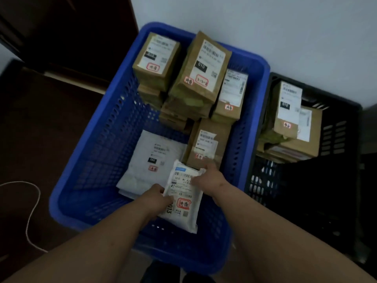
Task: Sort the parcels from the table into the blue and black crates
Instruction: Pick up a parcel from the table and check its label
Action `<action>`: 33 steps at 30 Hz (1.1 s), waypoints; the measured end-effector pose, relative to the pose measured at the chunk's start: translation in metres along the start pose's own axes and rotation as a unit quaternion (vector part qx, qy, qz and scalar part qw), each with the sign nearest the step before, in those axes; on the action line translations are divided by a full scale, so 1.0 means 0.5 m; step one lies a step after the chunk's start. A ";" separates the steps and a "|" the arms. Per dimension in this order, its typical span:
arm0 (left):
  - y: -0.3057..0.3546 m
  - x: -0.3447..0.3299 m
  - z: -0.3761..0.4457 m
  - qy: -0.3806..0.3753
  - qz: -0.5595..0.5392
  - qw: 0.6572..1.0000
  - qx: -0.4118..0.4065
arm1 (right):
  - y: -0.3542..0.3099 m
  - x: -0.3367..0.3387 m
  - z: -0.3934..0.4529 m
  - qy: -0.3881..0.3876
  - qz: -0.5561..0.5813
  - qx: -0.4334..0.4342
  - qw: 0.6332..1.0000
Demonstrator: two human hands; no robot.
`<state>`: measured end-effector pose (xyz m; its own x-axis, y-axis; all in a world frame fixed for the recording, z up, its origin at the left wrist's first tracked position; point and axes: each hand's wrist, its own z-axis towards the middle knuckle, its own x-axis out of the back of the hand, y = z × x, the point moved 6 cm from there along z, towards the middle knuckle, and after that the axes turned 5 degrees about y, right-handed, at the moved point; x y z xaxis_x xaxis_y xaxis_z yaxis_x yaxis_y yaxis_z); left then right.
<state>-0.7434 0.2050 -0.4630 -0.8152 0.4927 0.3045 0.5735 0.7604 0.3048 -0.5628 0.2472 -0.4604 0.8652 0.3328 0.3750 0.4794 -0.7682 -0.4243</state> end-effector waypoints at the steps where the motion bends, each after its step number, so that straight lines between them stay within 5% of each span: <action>1: -0.002 -0.013 0.010 -0.002 0.010 1.000 -0.001 | 0.014 -0.005 0.006 0.003 0.001 -0.010 1.000; 11: -0.002 -0.116 0.056 -0.056 0.074 0.996 -0.010 | 0.094 -0.062 0.039 -0.048 -0.004 -0.096 0.994; 21: 0.050 -0.094 -0.056 0.061 0.086 0.993 -0.052 | 0.020 0.005 -0.079 -0.113 -0.109 0.021 0.987; 28: 0.150 -0.086 -0.255 0.131 0.155 0.966 -0.160 | -0.034 0.173 -0.266 -0.019 -0.168 0.192 0.967; 33: 0.226 -0.106 -0.374 0.157 0.213 0.936 -0.233 | 0.015 0.319 -0.370 0.064 -0.258 0.219 0.939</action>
<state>-0.6201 0.1859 -0.2758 -0.4820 0.5057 0.7155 0.8740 0.2202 0.4331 -0.4485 0.1933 -0.2510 0.4893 0.5085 0.7086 0.8689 -0.2145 -0.4461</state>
